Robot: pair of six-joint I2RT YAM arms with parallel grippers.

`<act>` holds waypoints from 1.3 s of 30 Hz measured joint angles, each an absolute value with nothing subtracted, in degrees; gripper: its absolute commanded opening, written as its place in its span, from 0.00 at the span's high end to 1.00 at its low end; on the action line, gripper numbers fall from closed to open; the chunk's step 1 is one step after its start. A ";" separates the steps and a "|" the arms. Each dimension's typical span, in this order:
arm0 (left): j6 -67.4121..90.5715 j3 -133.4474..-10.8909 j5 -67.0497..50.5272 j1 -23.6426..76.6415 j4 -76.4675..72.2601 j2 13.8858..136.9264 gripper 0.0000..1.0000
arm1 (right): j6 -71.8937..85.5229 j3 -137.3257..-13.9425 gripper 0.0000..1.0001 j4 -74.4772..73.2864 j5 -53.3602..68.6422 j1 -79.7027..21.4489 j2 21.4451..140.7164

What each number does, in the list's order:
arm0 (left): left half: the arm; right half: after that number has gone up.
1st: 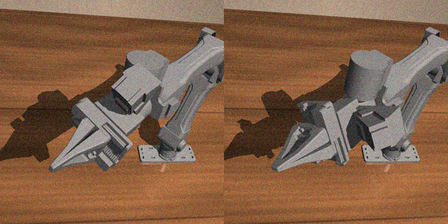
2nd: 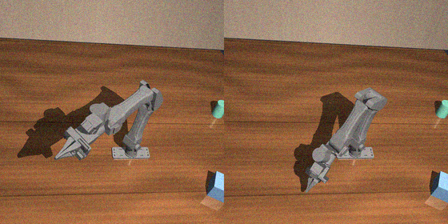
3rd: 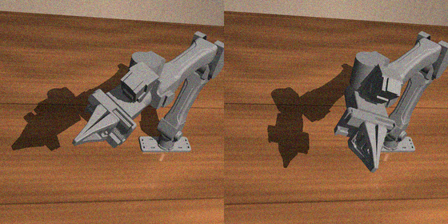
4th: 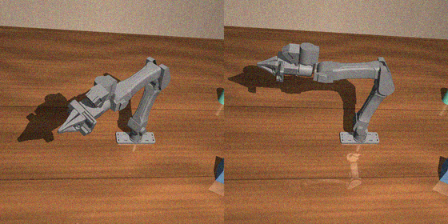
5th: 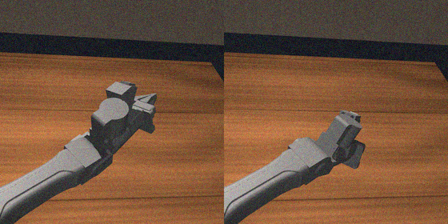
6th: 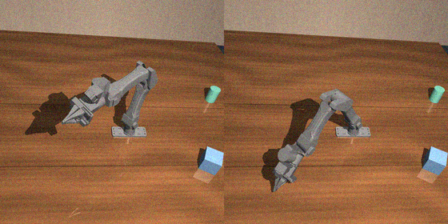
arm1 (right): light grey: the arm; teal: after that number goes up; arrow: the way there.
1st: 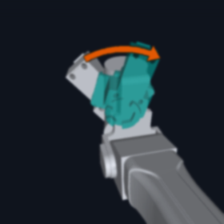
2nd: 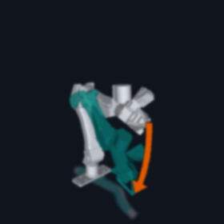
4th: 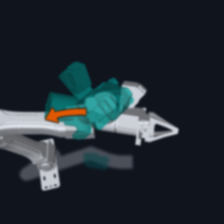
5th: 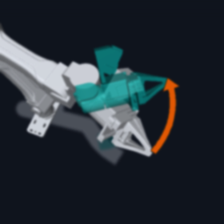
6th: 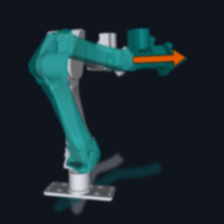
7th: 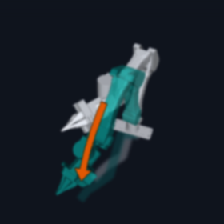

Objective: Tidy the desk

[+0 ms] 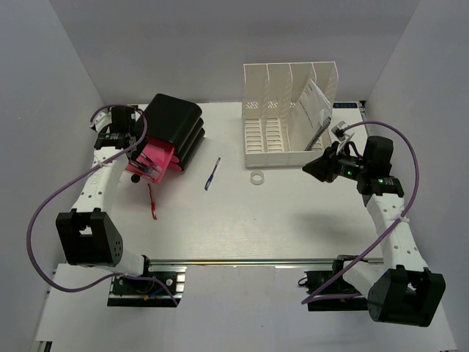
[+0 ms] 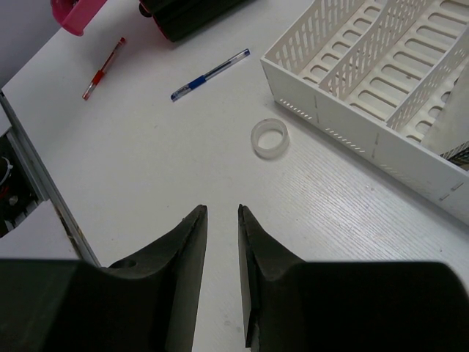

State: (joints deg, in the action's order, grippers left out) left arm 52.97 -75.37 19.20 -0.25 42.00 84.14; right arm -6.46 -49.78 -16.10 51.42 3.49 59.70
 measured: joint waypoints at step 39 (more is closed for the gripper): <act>49.30 -56.58 12.99 -12.84 48.25 68.10 1.00 | -9.72 -49.78 0.98 -16.60 55.75 4.12 59.70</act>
